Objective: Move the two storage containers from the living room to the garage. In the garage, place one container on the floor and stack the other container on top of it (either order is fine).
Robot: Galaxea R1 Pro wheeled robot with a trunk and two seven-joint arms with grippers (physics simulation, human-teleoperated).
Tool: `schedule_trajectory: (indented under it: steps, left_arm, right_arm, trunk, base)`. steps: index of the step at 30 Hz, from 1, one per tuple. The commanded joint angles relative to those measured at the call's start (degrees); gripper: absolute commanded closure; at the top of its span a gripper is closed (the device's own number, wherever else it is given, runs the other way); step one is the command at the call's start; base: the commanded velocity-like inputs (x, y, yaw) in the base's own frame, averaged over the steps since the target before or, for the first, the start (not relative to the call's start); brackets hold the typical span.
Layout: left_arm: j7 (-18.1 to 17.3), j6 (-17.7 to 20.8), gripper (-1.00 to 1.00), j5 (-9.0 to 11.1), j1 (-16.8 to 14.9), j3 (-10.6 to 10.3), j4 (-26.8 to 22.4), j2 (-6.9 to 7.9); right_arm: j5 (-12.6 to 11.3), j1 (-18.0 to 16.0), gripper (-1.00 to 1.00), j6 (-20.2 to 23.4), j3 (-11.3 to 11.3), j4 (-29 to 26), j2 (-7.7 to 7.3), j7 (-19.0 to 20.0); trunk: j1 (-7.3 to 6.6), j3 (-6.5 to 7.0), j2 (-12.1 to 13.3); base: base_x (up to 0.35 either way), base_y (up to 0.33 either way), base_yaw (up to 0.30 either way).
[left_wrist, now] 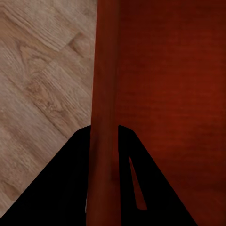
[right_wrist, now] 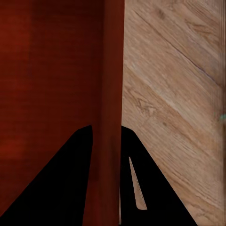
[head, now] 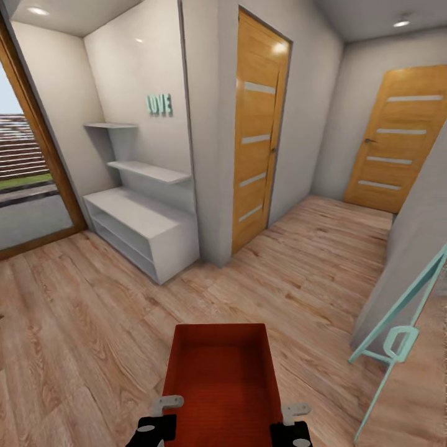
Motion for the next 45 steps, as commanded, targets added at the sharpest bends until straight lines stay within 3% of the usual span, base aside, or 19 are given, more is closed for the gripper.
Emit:
schedule_trajectory:
  steps: [1, 26, 45]
  left_arm:
    - [0.2, 0.3, 1.0, 0.5, 0.0, -3.6, -0.1, -0.1]
    - [0.2, 0.3, 1.0, 0.5, 0.0, -3.6, -0.1, -0.1]
    - [0.2, 0.3, 1.0, 0.5, 0.0, -3.6, -0.1, -0.1]
  right_arm:
    - [-0.6, -0.1, 1.0, -0.2, 0.6, 0.2, 0.0, -0.4]
    - [-0.6, -0.1, 1.0, -0.2, 0.6, 0.2, 0.0, -0.4]
    - [-0.6, -0.1, 1.0, -0.2, 0.6, 0.2, 0.0, -0.4]
  trunk:
    - [0.03, -0.06, 0.0]
    - [0.03, -0.06, 0.0]
    - [0.03, -0.06, 0.0]
  base:
    - [0.322, 0.0, -0.288]
    - [0.322, 0.0, -0.283]
    - [0.322, 0.0, -0.01]
